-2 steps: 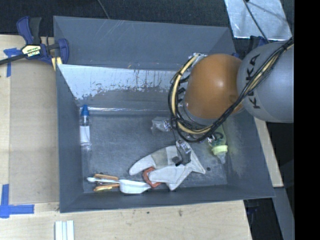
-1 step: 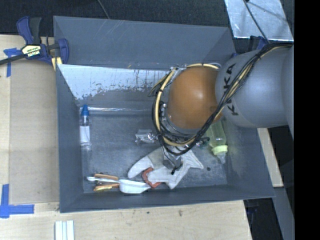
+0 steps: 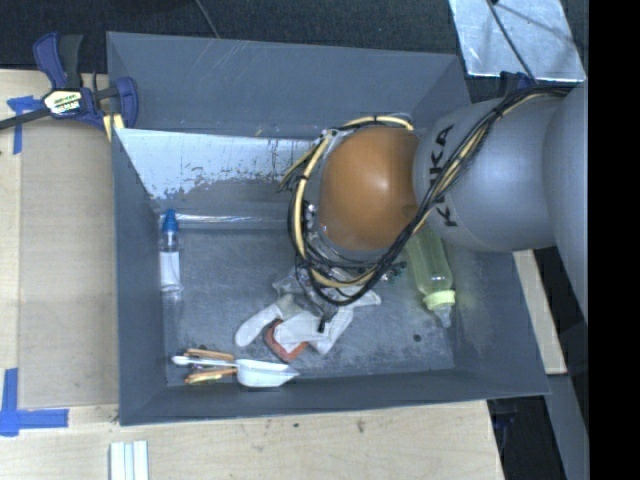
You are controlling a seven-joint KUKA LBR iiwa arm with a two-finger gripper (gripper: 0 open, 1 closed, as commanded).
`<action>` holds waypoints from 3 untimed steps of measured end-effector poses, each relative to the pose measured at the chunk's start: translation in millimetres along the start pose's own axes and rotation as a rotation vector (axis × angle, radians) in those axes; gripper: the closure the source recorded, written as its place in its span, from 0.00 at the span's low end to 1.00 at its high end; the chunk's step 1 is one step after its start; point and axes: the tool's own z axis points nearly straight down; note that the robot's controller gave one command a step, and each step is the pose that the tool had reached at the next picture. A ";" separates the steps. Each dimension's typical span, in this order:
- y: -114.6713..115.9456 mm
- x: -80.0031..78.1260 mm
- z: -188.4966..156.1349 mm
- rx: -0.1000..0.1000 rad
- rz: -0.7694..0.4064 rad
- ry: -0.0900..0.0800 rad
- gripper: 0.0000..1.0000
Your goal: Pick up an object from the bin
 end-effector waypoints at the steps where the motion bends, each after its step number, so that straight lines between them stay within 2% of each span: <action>1: 0.0 -0.1 0.0 0.000 0.000 0.000 1.00; 2: 0.9 0.5 -4.0 -0.001 0.001 -0.001 1.00; 3: 2.7 1.2 -23.7 -0.006 0.001 0.000 1.00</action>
Offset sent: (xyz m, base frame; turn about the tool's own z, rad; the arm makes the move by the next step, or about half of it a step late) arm 0.0000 0.0000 0.0698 0.0000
